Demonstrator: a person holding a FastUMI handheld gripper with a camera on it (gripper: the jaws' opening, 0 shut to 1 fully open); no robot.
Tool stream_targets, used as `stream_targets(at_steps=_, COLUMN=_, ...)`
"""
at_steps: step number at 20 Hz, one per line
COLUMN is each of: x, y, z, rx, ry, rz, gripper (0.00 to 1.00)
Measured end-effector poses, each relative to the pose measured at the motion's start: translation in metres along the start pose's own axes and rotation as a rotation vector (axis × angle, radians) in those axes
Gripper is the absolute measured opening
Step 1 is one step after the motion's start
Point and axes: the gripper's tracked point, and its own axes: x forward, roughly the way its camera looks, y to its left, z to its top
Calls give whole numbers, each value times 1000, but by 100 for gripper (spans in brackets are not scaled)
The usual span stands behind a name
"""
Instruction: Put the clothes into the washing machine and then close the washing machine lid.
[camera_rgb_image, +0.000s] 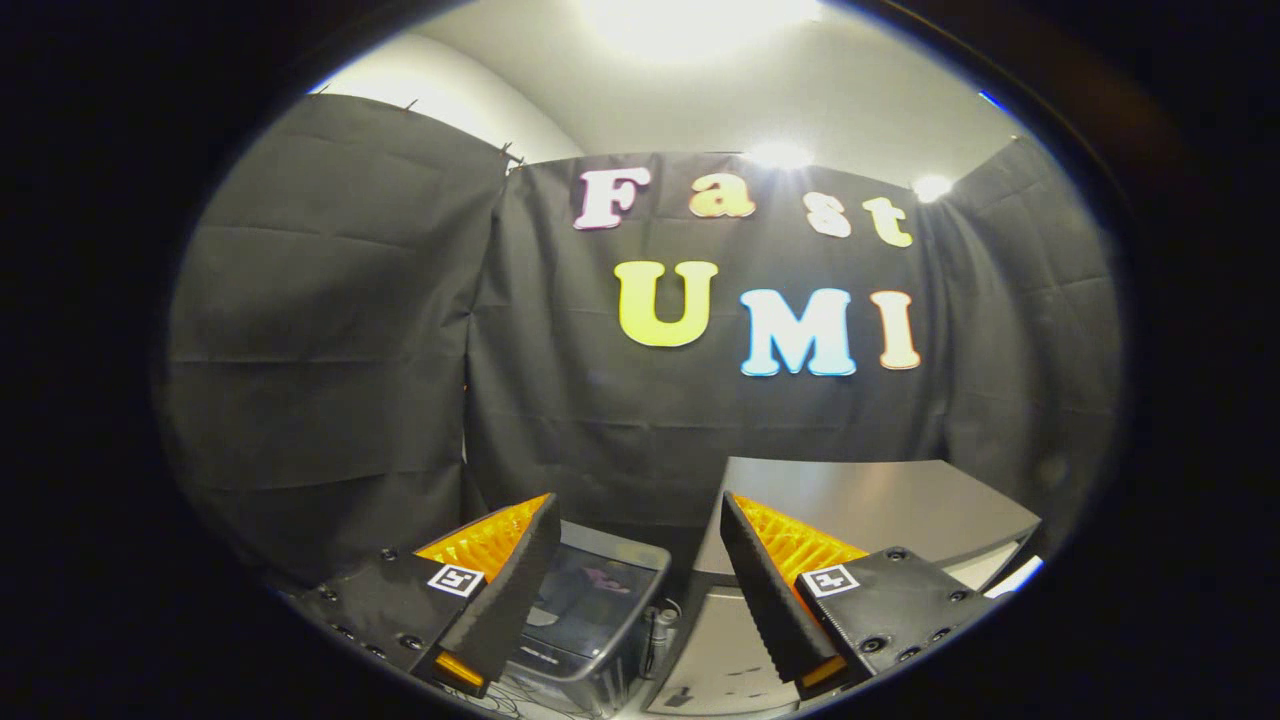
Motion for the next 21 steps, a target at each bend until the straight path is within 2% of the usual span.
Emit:
stream_targets(at_steps=6, x=-54, y=-95, z=-14, rx=41, ry=-7, rz=-148, gripper=99)
stream_targets(at_steps=11, x=-99, y=-148, z=-13, rx=57, ry=-30, rz=-232, gripper=99)
stream_targets(at_steps=16, x=-134, y=-172, z=-4, rx=55, ry=-80, rz=-260, gripper=99)
stream_targets(at_steps=21, x=-155, y=-160, z=-2, rx=21, ry=-89, rz=-241, gripper=98)
